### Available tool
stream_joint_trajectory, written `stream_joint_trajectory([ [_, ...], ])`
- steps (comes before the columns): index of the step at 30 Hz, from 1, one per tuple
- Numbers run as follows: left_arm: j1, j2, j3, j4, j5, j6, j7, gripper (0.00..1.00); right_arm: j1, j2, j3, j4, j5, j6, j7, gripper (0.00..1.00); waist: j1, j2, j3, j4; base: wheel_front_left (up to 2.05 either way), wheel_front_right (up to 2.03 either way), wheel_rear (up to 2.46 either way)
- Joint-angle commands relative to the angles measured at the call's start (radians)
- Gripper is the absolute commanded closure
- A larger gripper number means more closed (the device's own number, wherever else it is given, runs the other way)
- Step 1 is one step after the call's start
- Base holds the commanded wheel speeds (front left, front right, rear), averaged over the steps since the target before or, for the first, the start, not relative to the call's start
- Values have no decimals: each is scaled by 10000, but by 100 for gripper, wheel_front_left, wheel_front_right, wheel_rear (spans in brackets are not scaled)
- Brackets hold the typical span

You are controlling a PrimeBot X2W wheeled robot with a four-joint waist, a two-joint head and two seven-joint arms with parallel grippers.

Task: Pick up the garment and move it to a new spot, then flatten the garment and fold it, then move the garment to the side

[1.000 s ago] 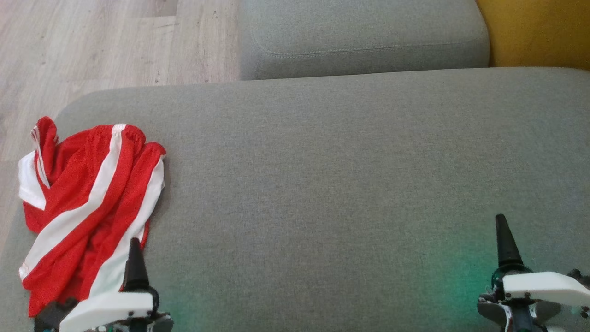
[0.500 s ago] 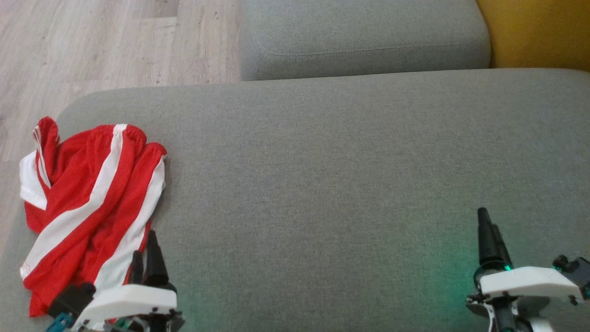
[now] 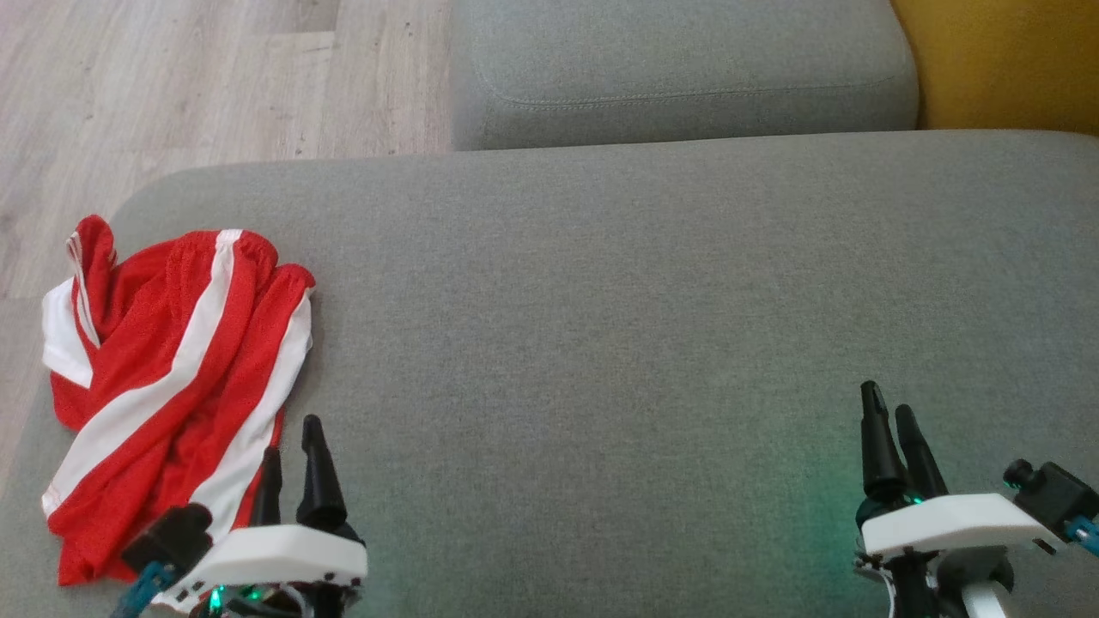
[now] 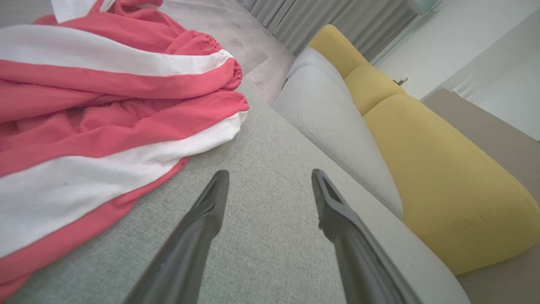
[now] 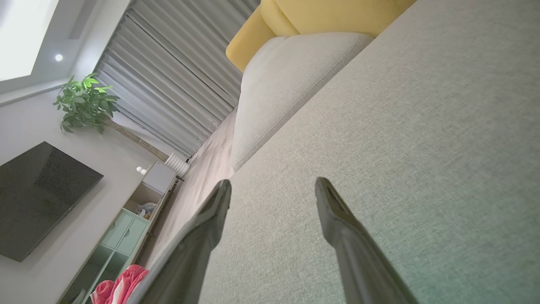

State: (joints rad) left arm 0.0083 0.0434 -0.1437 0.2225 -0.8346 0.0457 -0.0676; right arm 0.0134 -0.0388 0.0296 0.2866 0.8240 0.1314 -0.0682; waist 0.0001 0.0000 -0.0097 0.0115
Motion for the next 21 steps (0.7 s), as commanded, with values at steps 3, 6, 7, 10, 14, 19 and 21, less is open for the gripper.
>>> stream_joint_trajectory([
  [3, -282, 44, -70, -423, 673, 155, -199, 0, -163, -65, 257, -406, -638, -4, -207, 0, -1, 0, -29, 32, 0, 0, 0],
  [6, -255, 57, -150, -441, 1073, 231, -288, 0, -130, -67, 330, -389, -1037, -4, -295, 0, -1, 0, -66, 63, 0, 0, 0],
  [7, -244, 61, -174, -437, 1200, 253, -318, 0, -118, -68, 346, -381, -1194, -4, -325, 0, -1, 0, -79, 71, 0, 0, 0],
  [10, -214, 90, -267, -424, 1595, 304, -407, 0, -85, -71, 309, -444, -1673, -4, -413, 0, -1, 0, -121, 87, 0, 0, 0],
  [14, -187, 138, -409, -467, 2134, 370, -526, 0, -40, -74, 419, -515, -2045, -5, -531, 0, -1, 0, -162, 98, 0, 0, 0],
  [19, -130, 190, -630, -552, 2796, 435, -675, 0, 27, -78, 536, -499, -2646, -5, -679, 0, -1, 0, -190, 99, 0, 0, 0],
  [21, -112, 204, -723, -564, 3059, 475, -734, 0, 48, -80, 496, -500, -2932, -5, -738, 0, -1, 0, -191, 97, 0, 0, 0],
])
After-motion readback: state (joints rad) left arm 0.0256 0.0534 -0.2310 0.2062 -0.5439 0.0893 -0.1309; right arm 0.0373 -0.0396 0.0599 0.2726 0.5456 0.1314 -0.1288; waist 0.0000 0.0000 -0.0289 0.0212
